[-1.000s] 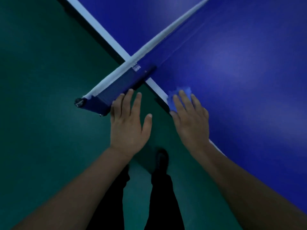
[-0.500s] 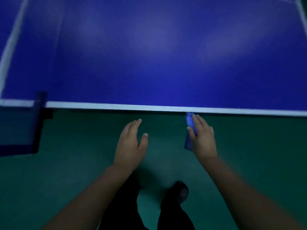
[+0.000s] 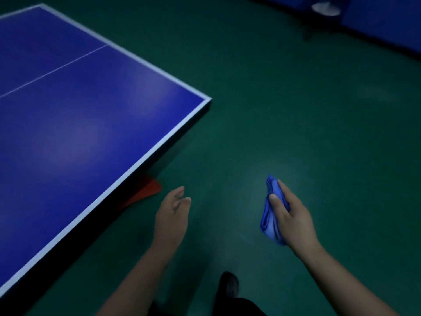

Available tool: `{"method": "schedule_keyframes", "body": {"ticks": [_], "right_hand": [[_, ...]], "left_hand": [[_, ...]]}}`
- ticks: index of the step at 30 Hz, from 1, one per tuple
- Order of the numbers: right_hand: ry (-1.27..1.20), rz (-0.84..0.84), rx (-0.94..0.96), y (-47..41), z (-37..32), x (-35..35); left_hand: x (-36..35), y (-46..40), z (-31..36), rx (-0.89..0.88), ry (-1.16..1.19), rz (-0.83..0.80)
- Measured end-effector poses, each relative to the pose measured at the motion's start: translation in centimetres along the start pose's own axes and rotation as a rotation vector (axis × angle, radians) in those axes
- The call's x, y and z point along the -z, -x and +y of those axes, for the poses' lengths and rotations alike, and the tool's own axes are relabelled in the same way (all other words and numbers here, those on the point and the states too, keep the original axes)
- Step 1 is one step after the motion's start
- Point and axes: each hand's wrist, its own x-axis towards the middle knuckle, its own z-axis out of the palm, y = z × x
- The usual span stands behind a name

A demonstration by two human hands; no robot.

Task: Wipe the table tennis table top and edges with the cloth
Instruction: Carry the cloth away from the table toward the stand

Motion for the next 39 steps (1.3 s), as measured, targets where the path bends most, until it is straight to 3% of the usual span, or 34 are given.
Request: {"method": "schedule_keyframes", "body": {"ticks": [5,12,21,30,39], "right_hand": [[-0.107,0.199,-0.057,-7.7,-0.1,9.6],[-0.157,0.340,-0.058,-24.2,-2.4,16.0],[-0.197,0.407,-0.109,-53.4,-7.7,17.9],[-0.227,0.478,-0.151,-79.7,-9.5,25.2],[-0.226,0.442,-0.148,-112.0,-10.6,35.1]], "left_hand": [[-11.9,-5.1,9.7,-0.097,0.031,-0.121],[-21.9,-18.3,19.8,-0.188,0.031,-0.190],[-34.3,-43.8,32.1,-0.148,0.032,-0.192],[-56.6,-62.5,48.3,-0.227,0.080,-0.444],[-77.4,-83.8,63.2,-0.208,0.083,-0.396]]}}
